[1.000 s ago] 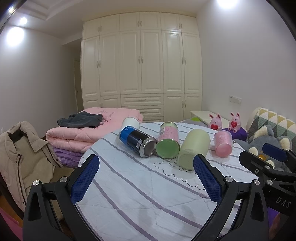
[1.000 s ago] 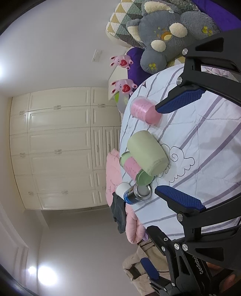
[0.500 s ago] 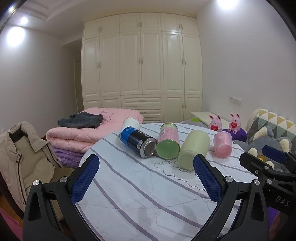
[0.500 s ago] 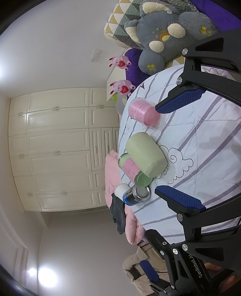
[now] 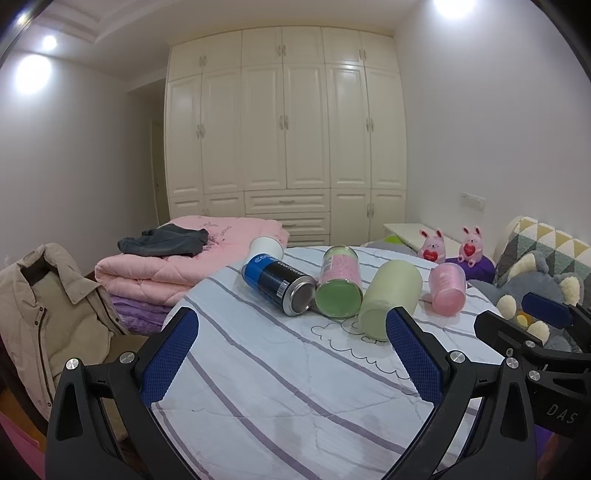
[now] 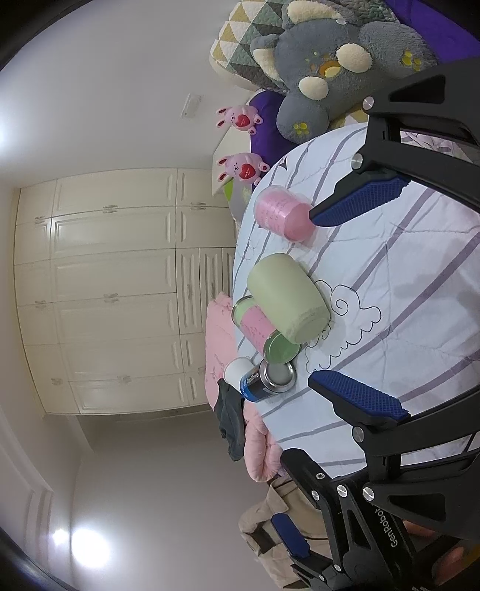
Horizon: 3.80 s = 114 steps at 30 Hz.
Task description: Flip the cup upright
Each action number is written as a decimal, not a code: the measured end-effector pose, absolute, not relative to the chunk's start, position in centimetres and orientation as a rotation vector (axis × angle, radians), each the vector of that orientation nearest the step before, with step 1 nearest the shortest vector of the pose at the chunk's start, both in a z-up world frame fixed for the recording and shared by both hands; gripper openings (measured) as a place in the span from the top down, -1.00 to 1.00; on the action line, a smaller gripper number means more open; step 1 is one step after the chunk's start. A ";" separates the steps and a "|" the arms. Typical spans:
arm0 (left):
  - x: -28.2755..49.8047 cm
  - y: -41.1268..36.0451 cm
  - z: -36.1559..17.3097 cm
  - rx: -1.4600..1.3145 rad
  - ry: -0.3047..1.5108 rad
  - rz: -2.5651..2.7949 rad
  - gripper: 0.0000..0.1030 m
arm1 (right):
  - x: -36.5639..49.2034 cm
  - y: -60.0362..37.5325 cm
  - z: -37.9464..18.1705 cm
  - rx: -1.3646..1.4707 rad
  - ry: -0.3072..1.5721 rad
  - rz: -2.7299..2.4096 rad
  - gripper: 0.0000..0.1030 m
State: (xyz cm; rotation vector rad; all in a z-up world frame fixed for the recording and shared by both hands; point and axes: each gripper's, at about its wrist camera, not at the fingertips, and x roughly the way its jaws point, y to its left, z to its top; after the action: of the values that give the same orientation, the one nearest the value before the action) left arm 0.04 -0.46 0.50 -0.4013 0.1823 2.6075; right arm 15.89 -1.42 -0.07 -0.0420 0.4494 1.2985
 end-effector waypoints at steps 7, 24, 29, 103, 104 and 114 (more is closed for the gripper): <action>0.1 -0.4 0.4 -0.400 0.197 2.589 -0.99 | 15.9 -1.3 -0.2 -0.039 0.466 1.295 -0.58; -2.9 -0.2 1.9 -0.520 0.208 2.573 -0.99 | 16.4 1.8 1.9 -0.092 0.546 1.338 -0.58; -5.7 -0.7 2.4 -0.633 0.188 2.591 -0.99 | 17.0 4.1 3.2 -0.128 0.554 1.366 -0.58; -25.4 -1.9 -3.0 -1.333 0.320 2.350 -0.99 | 13.2 32.1 -2.0 -1.068 1.114 1.625 -0.32; -25.3 -1.9 -2.9 -1.326 0.322 2.349 -0.99 | 13.3 32.0 -1.8 -1.056 1.128 1.625 -0.32; -23.4 -2.1 -0.8 -1.240 0.370 2.323 -0.99 | 14.2 28.8 1.4 -0.958 1.127 1.611 -0.32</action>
State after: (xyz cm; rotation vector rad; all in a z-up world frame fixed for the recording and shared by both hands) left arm -23.43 -2.05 -0.76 -1.2404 0.3695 2.3225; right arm 14.15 28.82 1.43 -0.9581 1.1266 1.6110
